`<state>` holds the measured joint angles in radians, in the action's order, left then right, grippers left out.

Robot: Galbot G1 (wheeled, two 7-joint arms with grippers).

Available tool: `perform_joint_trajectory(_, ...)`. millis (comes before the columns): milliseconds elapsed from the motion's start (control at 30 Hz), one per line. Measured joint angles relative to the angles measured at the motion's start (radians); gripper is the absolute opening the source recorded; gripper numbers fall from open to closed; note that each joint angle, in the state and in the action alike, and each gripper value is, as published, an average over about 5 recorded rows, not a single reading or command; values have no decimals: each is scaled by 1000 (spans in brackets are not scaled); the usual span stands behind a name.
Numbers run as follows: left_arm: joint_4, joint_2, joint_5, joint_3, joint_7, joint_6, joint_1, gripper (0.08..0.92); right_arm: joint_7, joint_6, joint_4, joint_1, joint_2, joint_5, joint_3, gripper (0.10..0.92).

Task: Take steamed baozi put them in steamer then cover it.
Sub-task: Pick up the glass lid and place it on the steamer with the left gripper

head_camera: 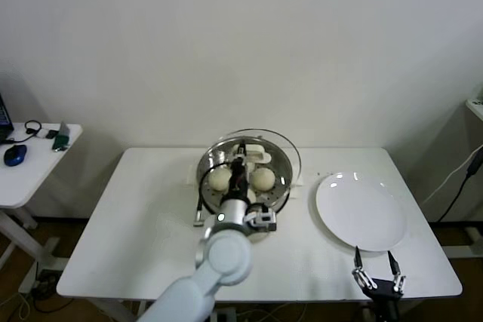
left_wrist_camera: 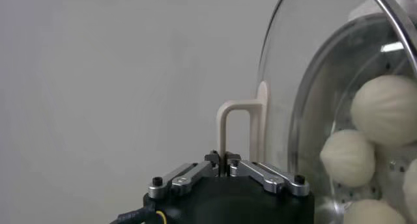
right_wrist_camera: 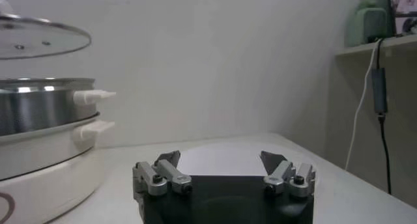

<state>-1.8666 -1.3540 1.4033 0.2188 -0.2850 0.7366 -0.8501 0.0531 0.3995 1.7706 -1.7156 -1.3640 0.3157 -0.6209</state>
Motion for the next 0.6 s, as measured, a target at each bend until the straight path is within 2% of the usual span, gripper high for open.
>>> perform_joint_trajectory(600,166,-55,22,-3,105,0,10,140,1,23,0,-14,-4,11,-21,823)
